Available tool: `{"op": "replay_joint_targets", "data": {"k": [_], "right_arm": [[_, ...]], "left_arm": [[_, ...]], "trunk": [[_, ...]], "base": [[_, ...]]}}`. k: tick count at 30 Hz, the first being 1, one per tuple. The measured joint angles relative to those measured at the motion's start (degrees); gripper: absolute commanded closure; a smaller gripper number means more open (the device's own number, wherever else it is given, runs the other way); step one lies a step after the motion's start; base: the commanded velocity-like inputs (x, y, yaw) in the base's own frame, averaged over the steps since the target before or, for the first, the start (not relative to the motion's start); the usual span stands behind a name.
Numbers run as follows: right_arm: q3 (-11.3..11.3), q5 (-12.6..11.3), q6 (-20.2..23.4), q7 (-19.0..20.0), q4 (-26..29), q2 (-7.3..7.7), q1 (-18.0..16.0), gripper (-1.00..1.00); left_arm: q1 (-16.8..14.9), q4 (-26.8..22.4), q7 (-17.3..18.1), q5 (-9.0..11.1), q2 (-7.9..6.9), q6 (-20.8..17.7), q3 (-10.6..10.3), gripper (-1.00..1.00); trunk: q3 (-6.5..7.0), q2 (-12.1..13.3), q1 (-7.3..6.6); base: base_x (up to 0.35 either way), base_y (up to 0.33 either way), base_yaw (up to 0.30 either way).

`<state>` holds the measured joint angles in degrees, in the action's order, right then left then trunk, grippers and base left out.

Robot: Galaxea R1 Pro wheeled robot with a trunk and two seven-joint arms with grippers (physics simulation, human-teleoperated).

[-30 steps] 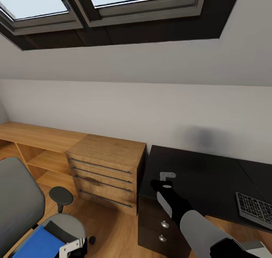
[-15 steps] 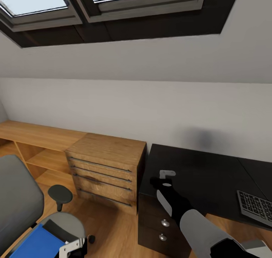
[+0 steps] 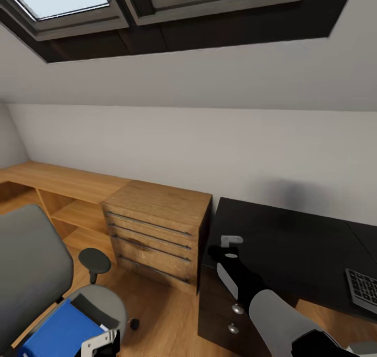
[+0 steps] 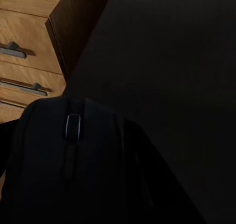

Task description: In the bedroom, organize the workspace by keeping the computer under the desk, ensuring the monitor is on the desk, placing the keyboard on the desk next to the monitor, placing the mouse on the desk next to the keyboard, moving the folder from the swivel chair onto the desk next to the mouse, stacking the notebook on top of the folder with the pen on top of the notebook, and positioning the swivel chair next to the desk.

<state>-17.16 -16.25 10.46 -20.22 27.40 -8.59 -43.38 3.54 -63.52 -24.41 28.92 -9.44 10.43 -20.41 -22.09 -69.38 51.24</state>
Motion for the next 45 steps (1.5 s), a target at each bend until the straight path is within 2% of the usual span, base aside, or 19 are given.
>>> {"op": "replay_joint_targets", "data": {"k": [21, 22, 45], "right_arm": [[-0.02, 0.16, 0.36, -0.04, -0.08, 0.18, 0.0, 1.0], [-0.02, 0.16, 0.37, -0.05, -0.08, 0.18, 0.0, -1.0], [-0.08, 0.07, 0.31, -0.23, -0.02, 0.19, 0.01, -1.0]], "left_arm": [[0.0, 0.74, 0.02, 0.01, -0.24, 0.0, 0.01, -1.0], [0.0, 0.74, 0.02, 0.01, -0.24, 0.0, 0.01, -1.0], [0.0, 0.74, 0.01, 0.01, -0.24, 0.0, 0.01, -1.0]], "trunk": [[-0.04, 0.0, 0.0], [-0.04, 0.0, 0.0], [-0.04, 0.0, 0.0]], "base": [[0.068, 0.0, 0.004], [0.002, 0.0, 0.0], [0.0, 0.0, 0.0]]}}
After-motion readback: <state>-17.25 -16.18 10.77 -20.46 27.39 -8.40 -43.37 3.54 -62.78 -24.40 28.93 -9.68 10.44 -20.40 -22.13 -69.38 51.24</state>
